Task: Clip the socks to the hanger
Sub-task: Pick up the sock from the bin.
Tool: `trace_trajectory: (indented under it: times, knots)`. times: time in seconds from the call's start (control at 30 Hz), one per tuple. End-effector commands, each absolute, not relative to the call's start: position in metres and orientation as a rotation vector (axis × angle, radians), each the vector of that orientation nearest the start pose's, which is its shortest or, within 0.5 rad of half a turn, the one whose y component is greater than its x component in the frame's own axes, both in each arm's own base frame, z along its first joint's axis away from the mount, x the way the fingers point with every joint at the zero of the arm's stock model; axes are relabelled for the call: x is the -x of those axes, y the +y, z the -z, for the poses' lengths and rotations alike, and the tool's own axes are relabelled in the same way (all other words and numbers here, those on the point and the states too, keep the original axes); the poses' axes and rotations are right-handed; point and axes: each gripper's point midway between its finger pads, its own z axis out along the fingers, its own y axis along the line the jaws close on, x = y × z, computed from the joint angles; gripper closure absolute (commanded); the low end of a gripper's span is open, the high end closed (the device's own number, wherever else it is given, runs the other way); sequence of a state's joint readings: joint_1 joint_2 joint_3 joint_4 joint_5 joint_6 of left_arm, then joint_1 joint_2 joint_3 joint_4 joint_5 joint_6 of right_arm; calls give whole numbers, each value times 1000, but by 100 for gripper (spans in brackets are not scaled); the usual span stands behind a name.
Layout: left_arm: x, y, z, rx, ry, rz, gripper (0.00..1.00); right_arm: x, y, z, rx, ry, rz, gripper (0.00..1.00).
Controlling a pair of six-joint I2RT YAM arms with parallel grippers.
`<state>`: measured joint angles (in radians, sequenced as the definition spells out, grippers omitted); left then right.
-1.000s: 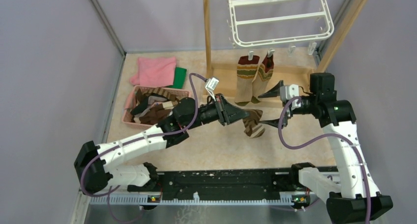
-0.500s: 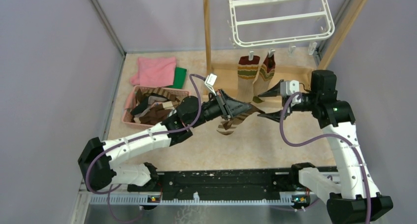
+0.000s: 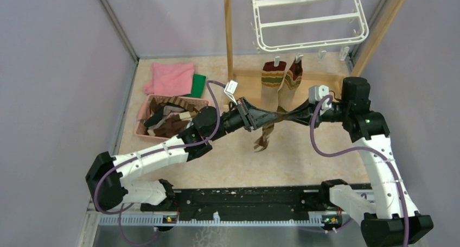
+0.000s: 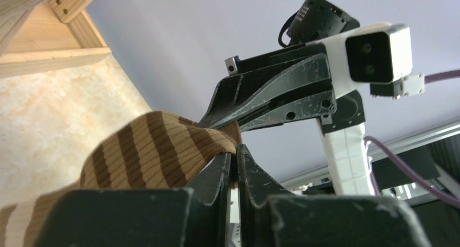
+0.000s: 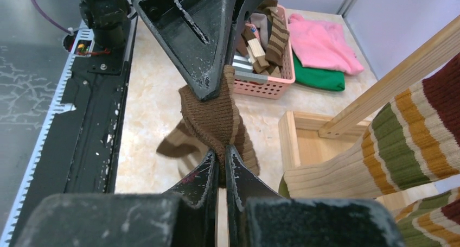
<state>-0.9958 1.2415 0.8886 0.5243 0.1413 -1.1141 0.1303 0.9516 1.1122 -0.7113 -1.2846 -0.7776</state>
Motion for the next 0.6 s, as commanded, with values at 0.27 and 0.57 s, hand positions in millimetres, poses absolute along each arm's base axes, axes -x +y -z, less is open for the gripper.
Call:
trace_trajectory:
  times: [0.27,0.57]
  knots:
    - [-167,-319,-342,-489,1449,1239,8,-172,181,-309,1342,1293,-920,100]
    - [-124,-311,-294,-1128,876,899,1,-165,174,-279,1405,1370,-924,100]
